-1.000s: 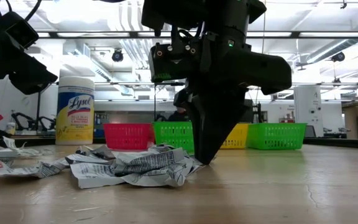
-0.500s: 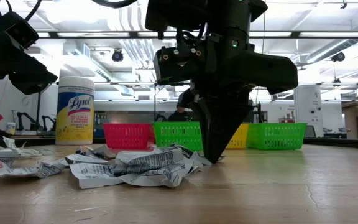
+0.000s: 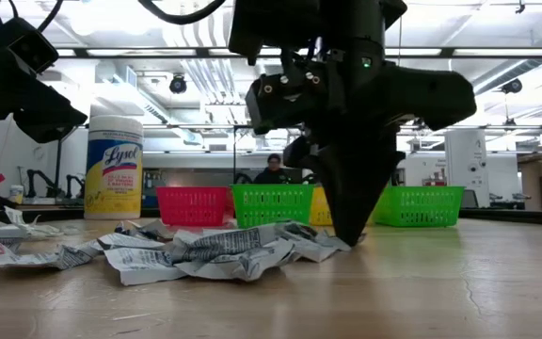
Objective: Pick & Place First Aid Supplies
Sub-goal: Put the alcohol pad into the yellow basket
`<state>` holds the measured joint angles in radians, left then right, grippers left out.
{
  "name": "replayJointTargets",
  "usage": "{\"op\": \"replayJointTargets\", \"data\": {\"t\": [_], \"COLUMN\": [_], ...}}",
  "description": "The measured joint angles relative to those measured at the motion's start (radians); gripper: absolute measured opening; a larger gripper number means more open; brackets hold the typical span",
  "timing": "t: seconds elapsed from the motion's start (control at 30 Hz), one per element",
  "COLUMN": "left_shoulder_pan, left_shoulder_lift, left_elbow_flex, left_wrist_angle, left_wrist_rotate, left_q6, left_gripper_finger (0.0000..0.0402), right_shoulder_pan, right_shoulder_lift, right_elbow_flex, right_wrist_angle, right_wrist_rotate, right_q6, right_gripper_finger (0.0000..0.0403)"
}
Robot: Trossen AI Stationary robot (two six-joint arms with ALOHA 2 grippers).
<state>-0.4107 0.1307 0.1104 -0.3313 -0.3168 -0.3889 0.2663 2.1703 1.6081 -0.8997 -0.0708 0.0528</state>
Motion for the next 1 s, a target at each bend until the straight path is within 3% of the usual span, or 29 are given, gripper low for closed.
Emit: {"op": "replayJointTargets", "data": {"t": [0.53,1.0], "left_shoulder_pan": [0.000,0.000], "left_shoulder_lift": [0.000,0.000], "left_elbow_flex": [0.000,0.000], "left_wrist_angle": [0.000,0.000], "left_wrist_rotate": [-0.043,-0.044], "left_q6": [0.000,0.000], "left_gripper_finger": [0.0131,0.0131], "right_shoulder_pan": [-0.012,-0.026], "right_shoulder_lift": [-0.020,-0.037], "right_elbow_flex": [0.001,0.002], "right_wrist_angle": [-0.018,-0.111], "right_wrist_rotate": [-0.189,-0.256], "right_q6": [0.000,0.000], "right_gripper_finger": [0.0008,0.0008]}}
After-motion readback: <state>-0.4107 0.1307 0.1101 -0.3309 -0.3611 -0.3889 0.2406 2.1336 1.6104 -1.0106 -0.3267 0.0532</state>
